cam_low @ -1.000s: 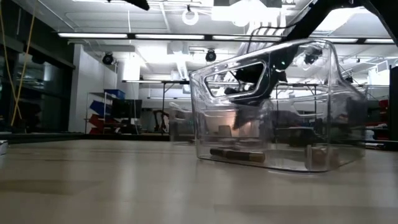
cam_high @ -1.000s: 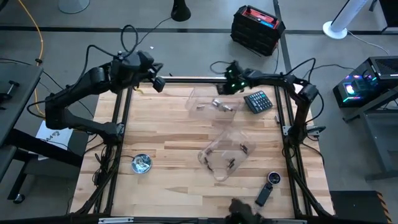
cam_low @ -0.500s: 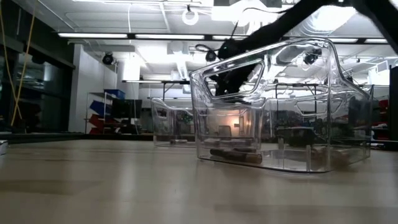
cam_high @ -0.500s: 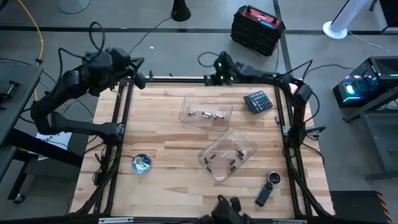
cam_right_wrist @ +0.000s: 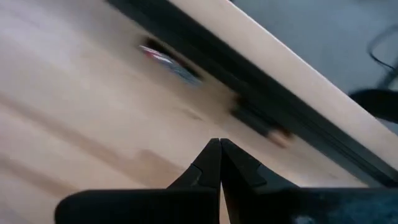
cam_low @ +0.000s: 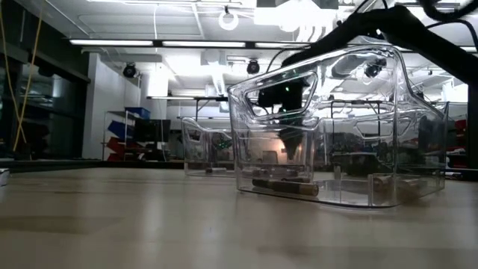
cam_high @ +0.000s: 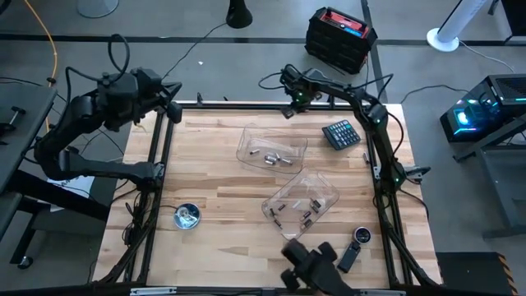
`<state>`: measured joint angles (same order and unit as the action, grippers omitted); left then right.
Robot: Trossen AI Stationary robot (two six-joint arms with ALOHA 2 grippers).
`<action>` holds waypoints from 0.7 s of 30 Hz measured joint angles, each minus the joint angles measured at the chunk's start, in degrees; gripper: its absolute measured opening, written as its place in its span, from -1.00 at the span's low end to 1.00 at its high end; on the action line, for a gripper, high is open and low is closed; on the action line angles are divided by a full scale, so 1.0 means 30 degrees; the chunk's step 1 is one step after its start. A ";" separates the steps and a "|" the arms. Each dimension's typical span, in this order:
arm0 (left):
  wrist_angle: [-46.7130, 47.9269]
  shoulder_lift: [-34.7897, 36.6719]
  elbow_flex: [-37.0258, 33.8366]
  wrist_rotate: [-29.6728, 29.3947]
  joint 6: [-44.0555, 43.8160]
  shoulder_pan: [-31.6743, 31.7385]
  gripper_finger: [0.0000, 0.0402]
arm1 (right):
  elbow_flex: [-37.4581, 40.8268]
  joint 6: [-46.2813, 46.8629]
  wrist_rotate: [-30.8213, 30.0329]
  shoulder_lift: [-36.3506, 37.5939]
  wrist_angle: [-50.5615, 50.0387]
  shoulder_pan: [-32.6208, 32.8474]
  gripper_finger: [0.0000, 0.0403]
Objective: Sort batteries
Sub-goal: Adjust the black battery
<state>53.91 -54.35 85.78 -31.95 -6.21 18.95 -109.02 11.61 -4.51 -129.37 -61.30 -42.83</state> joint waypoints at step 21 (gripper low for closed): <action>-0.0234 -0.0299 0.0000 -0.0225 0.0283 0.0056 -1.00 | 0.1804 -0.0320 -0.1145 0.0024 0.2257 -0.0925 -1.00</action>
<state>53.21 -55.24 85.78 -32.62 -5.37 19.11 -103.61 10.65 -7.95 -129.30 -54.53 -45.60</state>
